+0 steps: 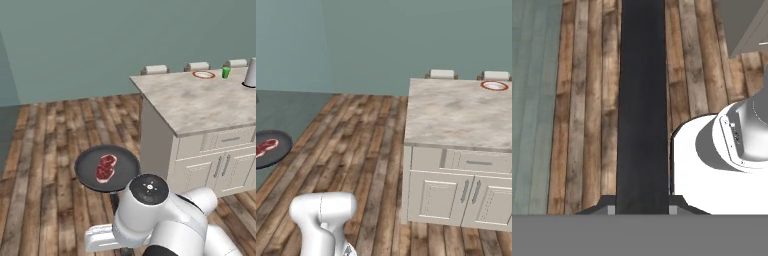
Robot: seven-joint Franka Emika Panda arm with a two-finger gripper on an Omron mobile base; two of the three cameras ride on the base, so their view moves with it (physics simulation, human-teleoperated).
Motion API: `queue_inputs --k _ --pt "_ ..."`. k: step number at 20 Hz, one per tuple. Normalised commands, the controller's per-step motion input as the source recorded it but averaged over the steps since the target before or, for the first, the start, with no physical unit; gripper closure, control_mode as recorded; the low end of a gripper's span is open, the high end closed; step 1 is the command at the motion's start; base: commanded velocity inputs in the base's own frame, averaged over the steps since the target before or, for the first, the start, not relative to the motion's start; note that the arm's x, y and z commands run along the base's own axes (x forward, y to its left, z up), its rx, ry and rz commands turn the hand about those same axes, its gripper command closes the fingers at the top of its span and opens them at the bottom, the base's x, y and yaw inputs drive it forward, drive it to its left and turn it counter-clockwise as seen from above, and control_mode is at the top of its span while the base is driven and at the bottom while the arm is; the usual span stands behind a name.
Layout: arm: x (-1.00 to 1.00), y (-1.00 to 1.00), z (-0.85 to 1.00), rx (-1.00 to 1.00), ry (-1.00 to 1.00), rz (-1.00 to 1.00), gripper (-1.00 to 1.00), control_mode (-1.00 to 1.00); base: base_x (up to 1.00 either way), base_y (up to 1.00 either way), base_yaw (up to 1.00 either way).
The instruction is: Pick up the pan with the steak in it and place it on the dining table. Then place the steak on the plate.
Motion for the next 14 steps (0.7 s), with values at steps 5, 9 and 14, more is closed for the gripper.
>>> queue_inputs --k 5,9,14 --pt "0.0 0.0 0.0 0.0 0.0 0.0 1.0 1.0 0.0 0.0 0.0" --pt "0.0 0.0 0.0 0.0 0.0 0.0 1.0 1.0 0.09 0.0 0.0" --pt "0.0 0.0 0.0 0.0 0.0 0.0 1.0 1.0 0.69 0.0 0.0"
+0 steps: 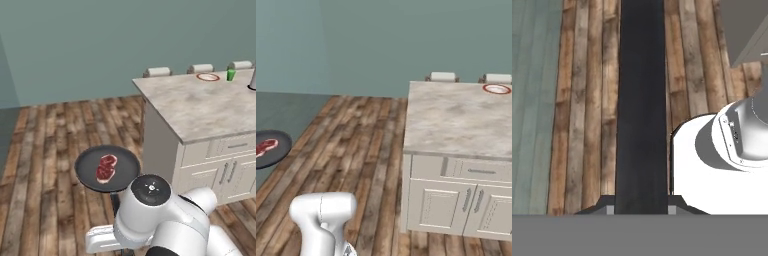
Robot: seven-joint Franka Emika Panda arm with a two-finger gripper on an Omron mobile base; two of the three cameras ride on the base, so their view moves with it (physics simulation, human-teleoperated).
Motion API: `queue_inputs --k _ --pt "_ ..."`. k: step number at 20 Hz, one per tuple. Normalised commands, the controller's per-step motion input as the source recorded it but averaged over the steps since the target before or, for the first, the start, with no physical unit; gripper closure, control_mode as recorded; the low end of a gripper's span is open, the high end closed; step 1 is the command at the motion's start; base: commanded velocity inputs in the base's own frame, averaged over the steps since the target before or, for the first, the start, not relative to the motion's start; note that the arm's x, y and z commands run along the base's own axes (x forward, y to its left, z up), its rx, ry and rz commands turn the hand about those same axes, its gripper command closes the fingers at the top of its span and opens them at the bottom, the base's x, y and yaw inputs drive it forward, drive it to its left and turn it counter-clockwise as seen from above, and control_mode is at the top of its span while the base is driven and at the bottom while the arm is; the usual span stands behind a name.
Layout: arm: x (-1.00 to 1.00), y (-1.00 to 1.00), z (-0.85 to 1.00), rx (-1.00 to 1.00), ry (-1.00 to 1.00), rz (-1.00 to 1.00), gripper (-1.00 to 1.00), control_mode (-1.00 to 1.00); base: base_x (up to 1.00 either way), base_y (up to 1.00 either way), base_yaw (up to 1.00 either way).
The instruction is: Pick up the pan with the steak in it and place it on the dining table. Then place the steak on the plate.
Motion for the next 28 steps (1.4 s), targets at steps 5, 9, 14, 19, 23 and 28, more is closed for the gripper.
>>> queue_inputs --k 5,9,14,19,23,28 --pt "0.0 0.0 0.0 0.0 0.0 0.0 1.0 1.0 0.87 0.0 0.0" --pt "0.0 0.0 0.0 0.0 0.0 0.0 1.0 1.0 0.92 0.0 0.0" --pt "0.0 0.0 0.0 0.0 0.0 0.0 1.0 1.0 0.97 0.04 0.0" --pt "0.0 0.0 0.0 0.0 0.0 0.0 1.0 1.0 1.0 0.07 0.0" --pt "0.0 0.0 0.0 0.0 0.0 0.0 1.0 1.0 1.0 0.08 0.0" --pt "0.0 0.0 0.0 0.0 0.0 0.0 1.0 1.0 1.0 0.08 0.0"
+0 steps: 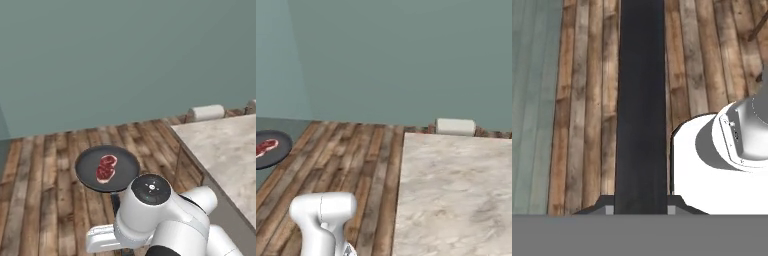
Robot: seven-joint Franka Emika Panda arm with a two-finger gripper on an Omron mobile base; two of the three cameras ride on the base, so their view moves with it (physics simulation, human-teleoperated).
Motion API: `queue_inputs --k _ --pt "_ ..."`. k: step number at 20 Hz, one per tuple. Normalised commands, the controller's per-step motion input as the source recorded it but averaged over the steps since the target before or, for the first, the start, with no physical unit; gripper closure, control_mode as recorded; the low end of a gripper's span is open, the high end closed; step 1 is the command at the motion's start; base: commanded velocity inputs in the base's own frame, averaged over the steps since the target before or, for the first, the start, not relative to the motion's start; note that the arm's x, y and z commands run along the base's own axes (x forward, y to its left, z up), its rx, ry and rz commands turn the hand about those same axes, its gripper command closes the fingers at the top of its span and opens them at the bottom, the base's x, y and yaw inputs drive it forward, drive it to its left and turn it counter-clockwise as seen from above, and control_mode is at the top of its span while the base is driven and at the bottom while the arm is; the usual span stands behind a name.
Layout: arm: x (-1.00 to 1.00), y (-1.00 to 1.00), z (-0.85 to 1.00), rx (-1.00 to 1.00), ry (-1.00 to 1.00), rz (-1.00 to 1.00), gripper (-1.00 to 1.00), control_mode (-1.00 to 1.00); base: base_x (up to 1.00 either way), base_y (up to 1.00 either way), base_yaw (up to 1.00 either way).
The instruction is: Pick up the pan with the steak in it and place it on the dining table. Then place the steak on the plate.
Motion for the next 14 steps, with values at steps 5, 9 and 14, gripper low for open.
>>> queue_inputs --k 5,9,14 --pt "0.0 0.0 0.0 0.0 0.0 0.0 1.0 1.0 1.0 0.1 0.0" --pt "0.0 0.0 0.0 0.0 0.0 0.0 1.0 1.0 1.0 0.1 0.0" --pt "0.0 0.0 0.0 0.0 0.0 0.0 1.0 1.0 1.0 0.11 -0.01"
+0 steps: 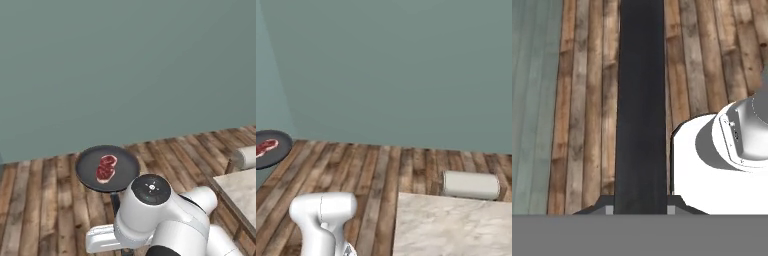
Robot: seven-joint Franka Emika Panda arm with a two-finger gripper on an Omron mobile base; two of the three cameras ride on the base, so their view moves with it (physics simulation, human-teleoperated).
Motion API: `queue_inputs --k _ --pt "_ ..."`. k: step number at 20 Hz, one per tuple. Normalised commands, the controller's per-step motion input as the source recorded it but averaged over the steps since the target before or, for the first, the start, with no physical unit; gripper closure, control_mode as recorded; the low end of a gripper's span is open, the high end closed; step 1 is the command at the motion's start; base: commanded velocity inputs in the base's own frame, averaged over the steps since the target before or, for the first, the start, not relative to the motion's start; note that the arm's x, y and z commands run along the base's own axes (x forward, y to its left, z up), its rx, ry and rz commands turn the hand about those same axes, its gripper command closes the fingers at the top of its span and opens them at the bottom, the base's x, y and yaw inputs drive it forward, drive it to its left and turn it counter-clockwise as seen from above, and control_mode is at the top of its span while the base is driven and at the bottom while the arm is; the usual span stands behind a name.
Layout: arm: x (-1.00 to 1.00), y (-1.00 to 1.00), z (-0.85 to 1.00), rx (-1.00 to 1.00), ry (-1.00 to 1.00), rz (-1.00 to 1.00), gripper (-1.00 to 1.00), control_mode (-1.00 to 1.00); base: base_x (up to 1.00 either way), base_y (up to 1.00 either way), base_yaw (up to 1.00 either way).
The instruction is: Pick up the pan with the steak in it and place it on the dining table. Then place the steak on the plate.
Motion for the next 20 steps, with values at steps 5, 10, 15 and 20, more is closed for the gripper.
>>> queue_inputs --k 5,10,15,20 --pt "0.0 0.0 0.0 0.0 0.0 0.0 1.0 1.0 1.0 0.14 -0.01" --pt "0.0 0.0 0.0 0.0 0.0 0.0 1.0 1.0 1.0 0.13 -0.02" --pt "0.0 0.0 0.0 0.0 0.0 0.0 1.0 1.0 1.0 0.11 -0.04" --pt "0.0 0.0 0.0 0.0 0.0 0.0 1.0 1.0 1.0 0.04 -0.06"
